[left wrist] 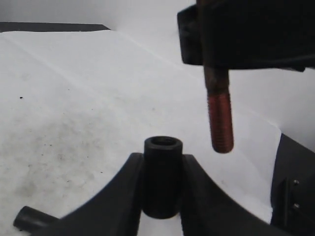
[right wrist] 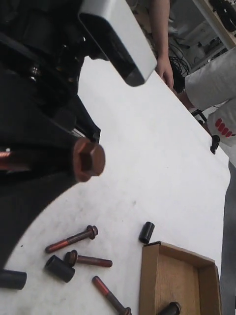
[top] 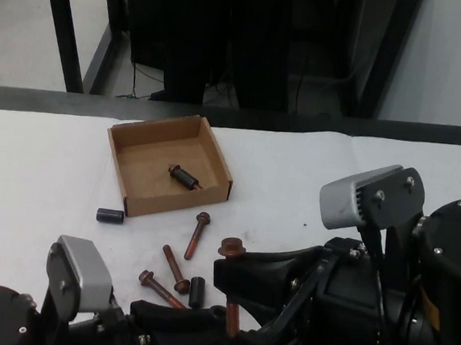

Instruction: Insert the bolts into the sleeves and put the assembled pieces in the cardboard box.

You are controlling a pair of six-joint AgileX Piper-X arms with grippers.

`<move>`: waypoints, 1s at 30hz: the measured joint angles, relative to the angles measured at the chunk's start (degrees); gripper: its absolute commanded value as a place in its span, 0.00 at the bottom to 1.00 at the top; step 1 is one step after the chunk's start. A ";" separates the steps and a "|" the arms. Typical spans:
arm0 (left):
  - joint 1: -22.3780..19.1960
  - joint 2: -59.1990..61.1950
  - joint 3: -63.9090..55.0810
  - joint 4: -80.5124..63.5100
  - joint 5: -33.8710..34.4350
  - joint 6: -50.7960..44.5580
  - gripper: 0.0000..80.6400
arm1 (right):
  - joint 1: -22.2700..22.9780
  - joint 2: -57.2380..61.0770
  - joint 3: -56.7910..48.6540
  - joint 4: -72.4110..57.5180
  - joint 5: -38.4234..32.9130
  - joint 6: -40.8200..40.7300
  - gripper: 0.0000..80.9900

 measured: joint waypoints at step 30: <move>-0.14 2.31 0.00 -5.74 10.60 -3.91 0.01 | 0.15 -0.08 0.00 -0.38 0.52 -2.54 0.00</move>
